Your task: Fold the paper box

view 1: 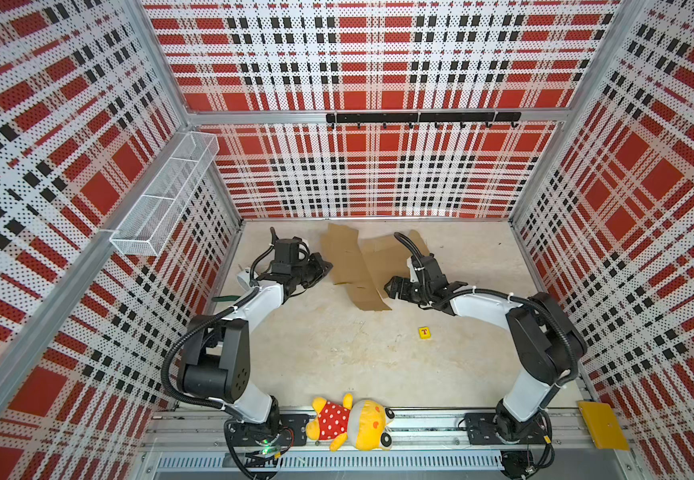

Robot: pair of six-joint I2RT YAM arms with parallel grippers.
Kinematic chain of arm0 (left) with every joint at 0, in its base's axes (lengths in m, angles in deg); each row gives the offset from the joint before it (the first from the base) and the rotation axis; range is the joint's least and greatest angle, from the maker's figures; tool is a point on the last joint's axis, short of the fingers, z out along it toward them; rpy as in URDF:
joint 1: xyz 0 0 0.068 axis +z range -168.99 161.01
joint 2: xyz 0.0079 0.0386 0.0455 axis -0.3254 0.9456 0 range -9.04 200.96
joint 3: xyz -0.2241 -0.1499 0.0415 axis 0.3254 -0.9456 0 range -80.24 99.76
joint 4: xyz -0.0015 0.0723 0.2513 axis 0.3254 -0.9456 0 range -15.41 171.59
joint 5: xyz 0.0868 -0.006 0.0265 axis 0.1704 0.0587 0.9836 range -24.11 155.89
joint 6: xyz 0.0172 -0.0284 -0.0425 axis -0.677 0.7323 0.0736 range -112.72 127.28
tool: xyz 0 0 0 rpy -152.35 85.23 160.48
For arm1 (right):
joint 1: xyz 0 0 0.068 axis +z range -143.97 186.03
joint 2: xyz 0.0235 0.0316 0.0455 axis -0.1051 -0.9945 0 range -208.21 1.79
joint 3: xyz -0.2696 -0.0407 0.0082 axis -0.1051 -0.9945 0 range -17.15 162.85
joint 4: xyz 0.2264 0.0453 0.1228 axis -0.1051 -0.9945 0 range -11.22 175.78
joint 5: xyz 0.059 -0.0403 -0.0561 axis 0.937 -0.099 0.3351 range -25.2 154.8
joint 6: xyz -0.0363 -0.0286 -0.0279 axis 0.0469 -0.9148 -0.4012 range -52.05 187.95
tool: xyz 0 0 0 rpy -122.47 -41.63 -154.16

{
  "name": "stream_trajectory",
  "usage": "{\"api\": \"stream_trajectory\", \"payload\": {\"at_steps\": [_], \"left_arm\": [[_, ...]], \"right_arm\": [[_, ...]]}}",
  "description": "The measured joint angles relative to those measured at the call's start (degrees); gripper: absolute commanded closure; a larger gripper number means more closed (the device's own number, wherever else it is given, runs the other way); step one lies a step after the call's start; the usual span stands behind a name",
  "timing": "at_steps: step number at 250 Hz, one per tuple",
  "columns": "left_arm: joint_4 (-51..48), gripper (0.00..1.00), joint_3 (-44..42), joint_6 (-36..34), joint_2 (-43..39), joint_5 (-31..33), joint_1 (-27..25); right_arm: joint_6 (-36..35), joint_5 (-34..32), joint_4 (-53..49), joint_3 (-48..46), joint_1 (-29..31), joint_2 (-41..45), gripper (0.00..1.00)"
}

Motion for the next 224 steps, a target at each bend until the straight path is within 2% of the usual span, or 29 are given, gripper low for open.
{"api": "stream_trajectory", "payload": {"at_steps": [51,129,224], "left_arm": [[0.0,0.95,0.0,0.0,0.0,0.1,-0.1],[0.0,0.95,0.0,0.0,0.0,0.1,-0.3],[0.0,0.95,0.0,0.0,0.0,0.2,-0.7]], "right_arm": [[9.2,2.6,-1.2,0.2,0.5,-1.3,0.12],[18.8,5.6,5.8,-2.9,0.6,-2.6,0.13],[22.1,7.0,14.0,-3.2,0.8,-5.7,0.14]]}}
